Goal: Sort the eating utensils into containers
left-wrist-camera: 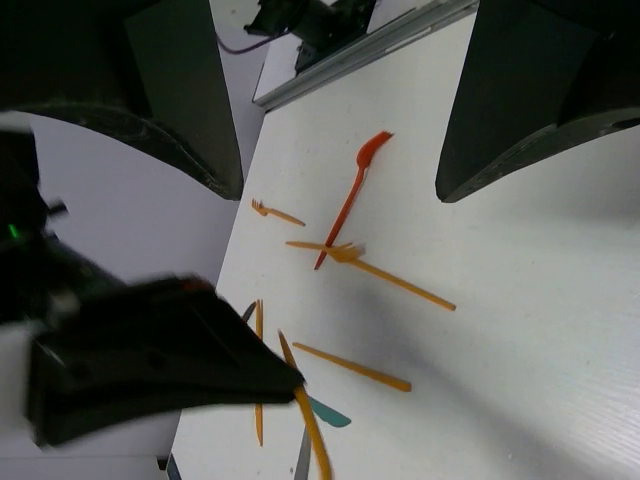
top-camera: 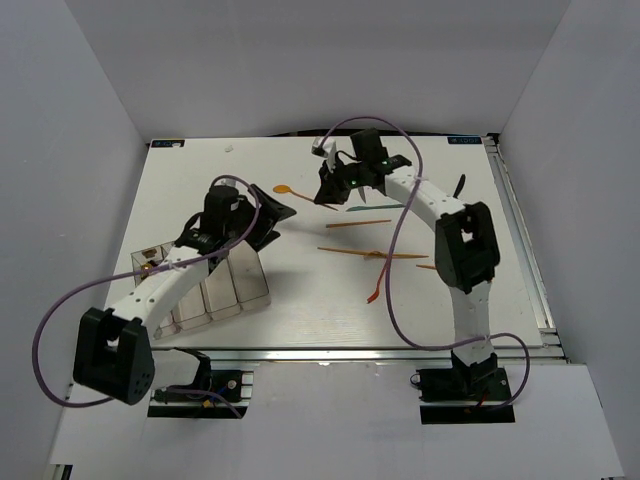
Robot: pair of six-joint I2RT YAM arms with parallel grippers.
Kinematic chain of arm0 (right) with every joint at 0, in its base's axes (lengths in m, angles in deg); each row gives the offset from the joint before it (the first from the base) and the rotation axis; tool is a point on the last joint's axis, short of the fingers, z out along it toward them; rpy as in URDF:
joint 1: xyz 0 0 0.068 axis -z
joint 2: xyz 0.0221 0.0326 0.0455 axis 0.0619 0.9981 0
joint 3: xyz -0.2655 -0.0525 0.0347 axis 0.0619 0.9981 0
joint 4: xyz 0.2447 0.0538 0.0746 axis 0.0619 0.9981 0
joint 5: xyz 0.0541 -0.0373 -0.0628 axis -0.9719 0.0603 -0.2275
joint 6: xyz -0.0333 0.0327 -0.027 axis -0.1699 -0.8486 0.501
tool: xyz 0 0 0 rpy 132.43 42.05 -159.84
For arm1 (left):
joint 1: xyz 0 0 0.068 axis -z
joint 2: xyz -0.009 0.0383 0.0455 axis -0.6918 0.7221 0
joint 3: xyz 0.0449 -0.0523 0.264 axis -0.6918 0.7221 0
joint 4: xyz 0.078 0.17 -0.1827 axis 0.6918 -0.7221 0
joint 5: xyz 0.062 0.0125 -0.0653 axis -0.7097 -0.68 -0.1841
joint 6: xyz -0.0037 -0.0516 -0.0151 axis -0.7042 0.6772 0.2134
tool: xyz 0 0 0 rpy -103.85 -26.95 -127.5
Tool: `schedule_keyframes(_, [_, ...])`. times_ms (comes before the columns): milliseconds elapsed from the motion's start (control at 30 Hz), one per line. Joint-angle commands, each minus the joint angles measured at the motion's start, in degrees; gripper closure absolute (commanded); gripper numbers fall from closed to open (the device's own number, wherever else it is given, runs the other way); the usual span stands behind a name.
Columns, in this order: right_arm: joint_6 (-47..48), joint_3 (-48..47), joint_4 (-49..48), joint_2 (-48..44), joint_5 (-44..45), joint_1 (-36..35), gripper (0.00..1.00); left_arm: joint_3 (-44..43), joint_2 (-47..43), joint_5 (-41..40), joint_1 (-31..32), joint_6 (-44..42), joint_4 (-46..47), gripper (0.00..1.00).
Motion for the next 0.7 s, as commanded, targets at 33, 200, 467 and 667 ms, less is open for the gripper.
schedule_keyframes(33, [-10.2, 11.6, -9.5, -12.1, -4.8, -1.2, 1.0, -5.4, 4.6, -7.7, 3.2, 2.8, 2.8, 0.11])
schedule_keyframes(200, [-15.0, 20.0, -13.8, -19.0, -4.9, -2.5, 1.0, -7.8, 7.9, -9.6, 4.2, 2.5, 4.3, 0.12])
schedule_keyframes(467, [-20.1, 24.7, -17.5, -22.7, -4.6, -4.4, 1.0, -8.6, 9.9, -10.2, 5.5, 1.9, 4.8, 0.35])
schedule_keyframes(667, [-22.8, 23.4, -19.2, -21.2, -3.7, -4.9, 1.0, -7.2, 9.2, -7.7, 6.1, 2.4, 6.6, 0.61])
